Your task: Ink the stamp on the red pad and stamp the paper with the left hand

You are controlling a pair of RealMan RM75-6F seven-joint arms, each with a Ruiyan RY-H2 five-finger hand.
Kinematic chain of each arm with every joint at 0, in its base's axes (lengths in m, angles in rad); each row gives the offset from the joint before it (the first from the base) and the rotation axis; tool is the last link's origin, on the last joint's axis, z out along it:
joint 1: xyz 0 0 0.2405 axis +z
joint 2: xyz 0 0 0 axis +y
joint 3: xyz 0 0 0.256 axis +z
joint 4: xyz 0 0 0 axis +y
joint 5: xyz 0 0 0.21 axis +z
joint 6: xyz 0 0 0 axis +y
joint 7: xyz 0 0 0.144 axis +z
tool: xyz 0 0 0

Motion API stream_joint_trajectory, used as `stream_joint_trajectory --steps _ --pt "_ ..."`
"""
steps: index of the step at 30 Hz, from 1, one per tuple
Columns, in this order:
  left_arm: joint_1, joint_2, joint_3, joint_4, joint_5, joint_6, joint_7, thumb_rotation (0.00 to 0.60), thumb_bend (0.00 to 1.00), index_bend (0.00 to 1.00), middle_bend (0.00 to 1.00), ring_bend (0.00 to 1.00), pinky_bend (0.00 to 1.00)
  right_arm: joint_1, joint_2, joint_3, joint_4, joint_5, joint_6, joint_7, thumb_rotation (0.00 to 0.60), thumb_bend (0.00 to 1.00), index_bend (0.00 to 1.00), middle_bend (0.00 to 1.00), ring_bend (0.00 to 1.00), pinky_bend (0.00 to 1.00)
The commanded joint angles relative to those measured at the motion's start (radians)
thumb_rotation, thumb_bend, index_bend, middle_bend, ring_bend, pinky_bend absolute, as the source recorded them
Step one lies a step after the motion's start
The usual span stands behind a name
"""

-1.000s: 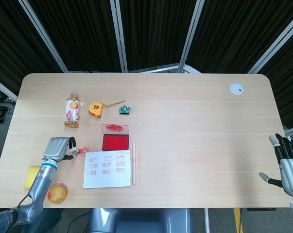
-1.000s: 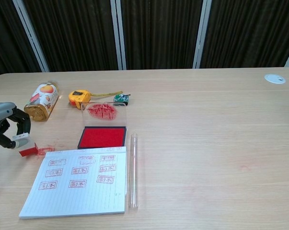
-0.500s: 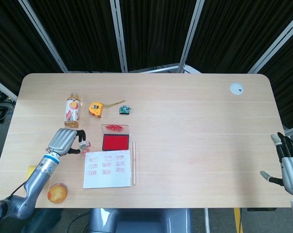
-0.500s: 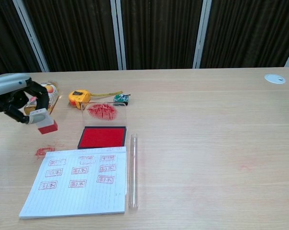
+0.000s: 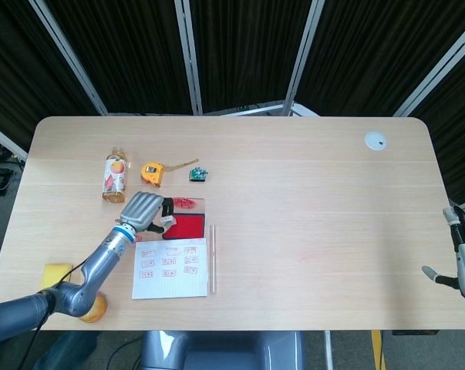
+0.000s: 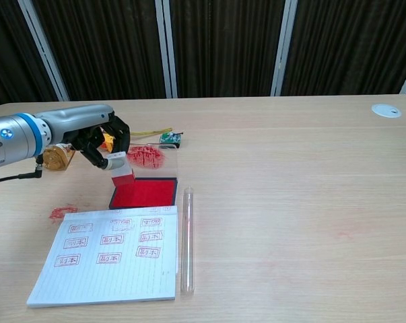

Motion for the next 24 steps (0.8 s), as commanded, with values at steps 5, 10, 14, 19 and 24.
stream_joint_trajectory --steps 5,10,14,19,24 --pt "-0.033 -0.054 0.007 0.057 -0.052 -0.005 0.038 0.6 0.42 0.58 0.57 0.84 0.83 -0.002 0.002 0.004 0.006 0.009 0.002 0.007 0.6 0.0 0.0 0.0 0.0 0.0" --pt "-0.05 -0.081 0.011 0.082 -0.073 -0.015 0.044 0.6 0.42 0.58 0.56 0.84 0.83 0.003 0.002 0.008 0.011 0.022 -0.009 0.008 0.6 0.0 0.0 0.0 0.0 0.0" --pt "-0.063 -0.101 0.018 0.104 -0.083 -0.022 0.053 0.6 0.42 0.58 0.57 0.84 0.83 0.005 0.0 0.009 0.015 0.027 -0.014 0.008 0.6 0.0 0.0 0.0 0.0 0.0" --pt "-0.071 -0.117 0.025 0.12 -0.09 -0.021 0.055 0.6 0.42 0.58 0.57 0.84 0.83 0.007 0.0 0.011 0.02 0.031 -0.018 0.009 0.6 0.0 0.0 0.0 0.0 0.0" --pt "-0.073 -0.131 0.033 0.138 -0.098 -0.021 0.055 0.6 0.42 0.58 0.57 0.84 0.83 0.007 0.002 0.012 0.018 0.034 -0.02 0.014 0.6 0.0 0.0 0.0 0.0 0.0"
